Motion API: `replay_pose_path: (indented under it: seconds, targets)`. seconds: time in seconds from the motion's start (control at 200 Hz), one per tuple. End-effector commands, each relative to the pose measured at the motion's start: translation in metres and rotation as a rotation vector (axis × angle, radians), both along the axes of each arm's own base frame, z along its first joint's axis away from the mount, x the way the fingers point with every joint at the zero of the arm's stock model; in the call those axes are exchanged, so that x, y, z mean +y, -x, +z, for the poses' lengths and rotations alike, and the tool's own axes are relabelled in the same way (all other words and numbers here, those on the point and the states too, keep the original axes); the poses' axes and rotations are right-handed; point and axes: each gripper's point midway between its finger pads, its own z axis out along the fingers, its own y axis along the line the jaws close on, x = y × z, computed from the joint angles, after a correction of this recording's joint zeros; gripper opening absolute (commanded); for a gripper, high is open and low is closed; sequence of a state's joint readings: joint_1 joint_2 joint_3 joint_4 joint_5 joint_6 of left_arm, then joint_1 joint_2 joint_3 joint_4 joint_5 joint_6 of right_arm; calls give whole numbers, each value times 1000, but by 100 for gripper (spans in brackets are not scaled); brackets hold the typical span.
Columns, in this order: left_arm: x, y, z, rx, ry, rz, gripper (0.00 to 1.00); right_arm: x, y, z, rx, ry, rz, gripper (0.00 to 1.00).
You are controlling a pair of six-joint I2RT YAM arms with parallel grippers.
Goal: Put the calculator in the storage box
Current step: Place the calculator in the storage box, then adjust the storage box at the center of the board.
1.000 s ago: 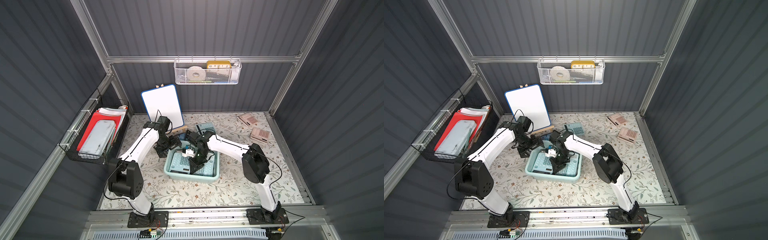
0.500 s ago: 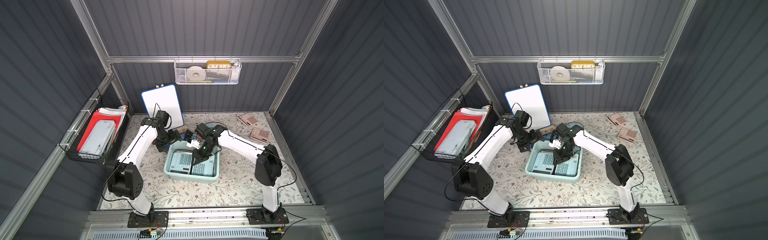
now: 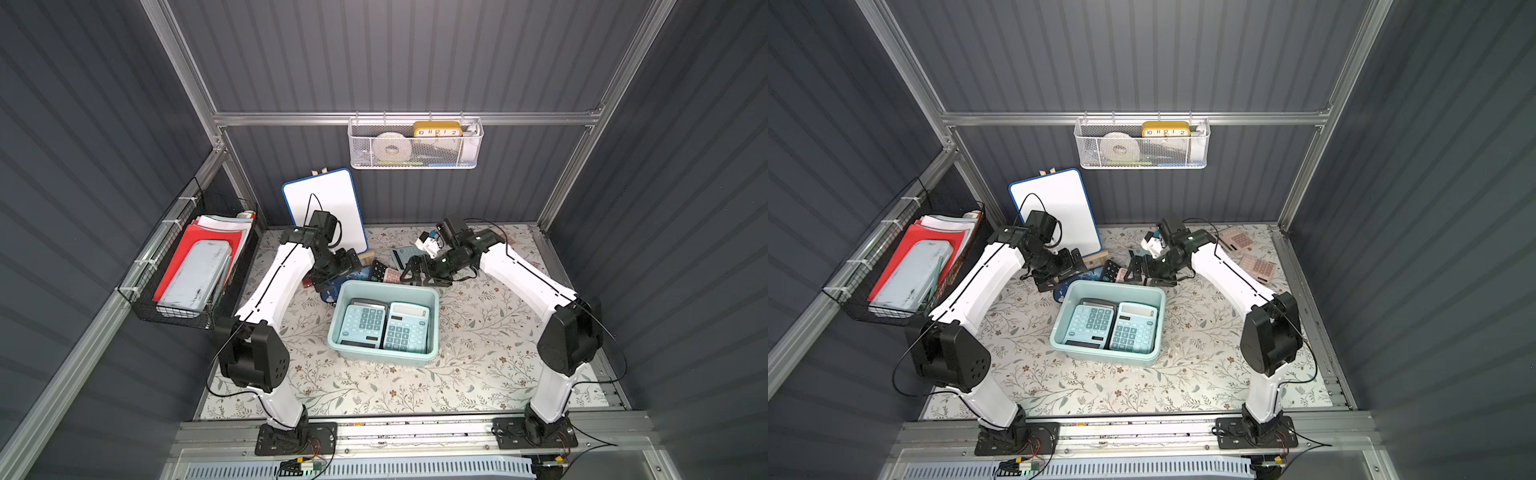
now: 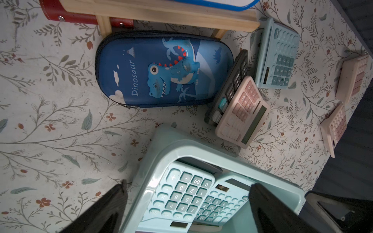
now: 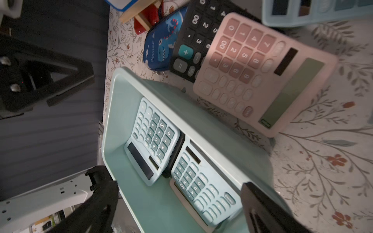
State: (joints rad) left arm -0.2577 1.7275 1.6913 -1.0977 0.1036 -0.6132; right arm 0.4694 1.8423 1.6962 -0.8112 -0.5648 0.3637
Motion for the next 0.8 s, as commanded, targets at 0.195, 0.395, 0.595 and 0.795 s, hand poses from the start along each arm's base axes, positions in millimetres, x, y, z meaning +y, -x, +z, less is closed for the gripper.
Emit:
replay_pose_path:
  seconds: [0.195,0.395,0.595,0.795]
  targets:
    - [10,-2,-18,77,-25,-16,99,-37,-55,-3,58,-116,-294,99]
    - [-4,0,-28,124,66,-37,99,-26,-49,-17,147,-161,-224,99]
    - [-30,16,-24,145,223,-93,99,-26,-45,-25,180,-159,-222,99]
    - [-34,41,-14,162,276,-86,99,-32,-42,-31,209,-163,-245,99]
